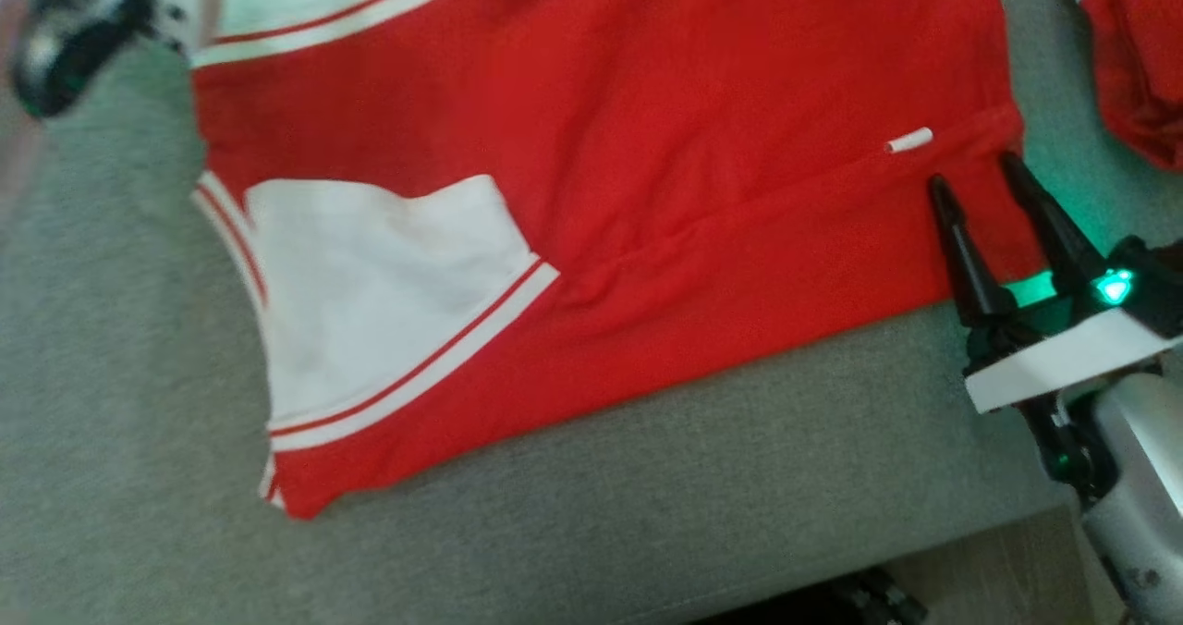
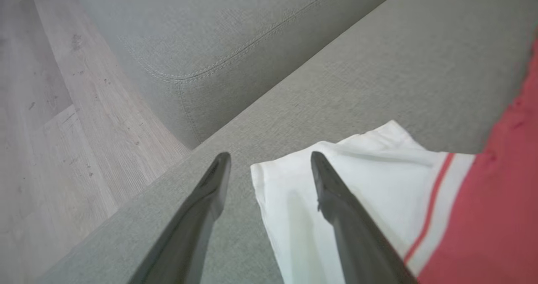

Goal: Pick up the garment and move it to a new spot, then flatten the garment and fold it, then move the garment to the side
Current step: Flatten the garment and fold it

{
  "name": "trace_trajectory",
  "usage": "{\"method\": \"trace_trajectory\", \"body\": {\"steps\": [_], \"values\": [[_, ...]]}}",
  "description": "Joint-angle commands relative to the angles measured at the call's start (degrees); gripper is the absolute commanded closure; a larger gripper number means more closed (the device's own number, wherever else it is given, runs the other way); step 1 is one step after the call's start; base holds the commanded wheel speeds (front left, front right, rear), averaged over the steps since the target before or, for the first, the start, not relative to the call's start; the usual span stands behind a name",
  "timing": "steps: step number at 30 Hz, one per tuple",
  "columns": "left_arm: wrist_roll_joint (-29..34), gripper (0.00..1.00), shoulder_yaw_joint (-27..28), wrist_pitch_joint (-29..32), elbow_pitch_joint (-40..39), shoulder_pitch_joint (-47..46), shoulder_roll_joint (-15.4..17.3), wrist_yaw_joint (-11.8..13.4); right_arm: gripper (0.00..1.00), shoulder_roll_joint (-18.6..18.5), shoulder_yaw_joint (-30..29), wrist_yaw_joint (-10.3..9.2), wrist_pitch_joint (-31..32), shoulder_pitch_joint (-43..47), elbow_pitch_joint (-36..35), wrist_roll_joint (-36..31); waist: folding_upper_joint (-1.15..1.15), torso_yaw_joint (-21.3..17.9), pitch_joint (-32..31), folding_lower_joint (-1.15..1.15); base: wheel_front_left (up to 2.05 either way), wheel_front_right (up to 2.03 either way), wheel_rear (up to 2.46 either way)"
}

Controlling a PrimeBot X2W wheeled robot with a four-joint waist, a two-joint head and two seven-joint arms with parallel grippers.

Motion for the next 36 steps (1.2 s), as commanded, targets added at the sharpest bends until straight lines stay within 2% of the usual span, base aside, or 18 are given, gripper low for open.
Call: {"method": "trace_trajectory", "body": {"steps": [1,12,13,15,22,27,31,36], "values": [[-0.2,0.00,1.9,0.4,-0.8,-3.2,2.6,0.1,0.00,-0.9,0.6,-0.04,-0.4,0.5,-1.5,-0.3,0.00,-2.3,2.3,-0.02,0.00,0.00,0.00],[-3.7,0.00,-5.3,2.9,8.1,-8.8,6.4,0.1,0.00,-0.2,2.7,-0.04,-0.8,-1.5,-0.5,0.3,0.00,-5.2,5.4,-0.02,0.00,0.00,0.00],[-4.4,0.18,-5.7,2.9,8.4,-8.9,6.5,0.1,0.00,-0.2,2.8,-0.04,-0.8,-1.7,-0.4,0.4,0.00,-5.2,5.4,-0.02,0.00,0.00,0.00],[-5.9,1.00,-6.7,2.7,8.4,-9.1,6.5,0.1,0.00,-0.4,3.0,-0.04,-0.8,-1.9,-0.1,0.7,0.00,-5.2,5.5,-0.02,0.00,0.00,0.00],[-9.0,1.00,-11.2,0.3,6.3,-10.4,7.1,0.1,0.00,-1.8,1.7,-0.04,-0.9,-3.6,-0.6,0.9,0.00,-3.9,4.5,-0.02,0.00,0.00,0.00],[-10.1,1.00,-14.5,-3.0,4.2,-12.5,7.1,0.1,0.00,-3.8,0.9,-0.04,-0.2,-8.6,-1.1,2.8,0.00,-2.6,3.7,-0.02,0.00,0.00,0.00],[-10.3,1.00,-17.1,-6.1,2.3,-14.8,7.0,0.1,0.00,-5.0,1.5,-0.04,4.8,-15.8,2.0,4.6,0.00,-1.3,3.5,-0.02,0.00,0.00,0.00],[-10.4,1.00,-19.4,-9.1,0.2,-17.6,5.9,0.1,0.00,-6.0,3.0,-0.04,10.6,-25.9,10.2,4.6,0.00,1.0,4.1,-0.02,0.00,0.00,0.00]]}}
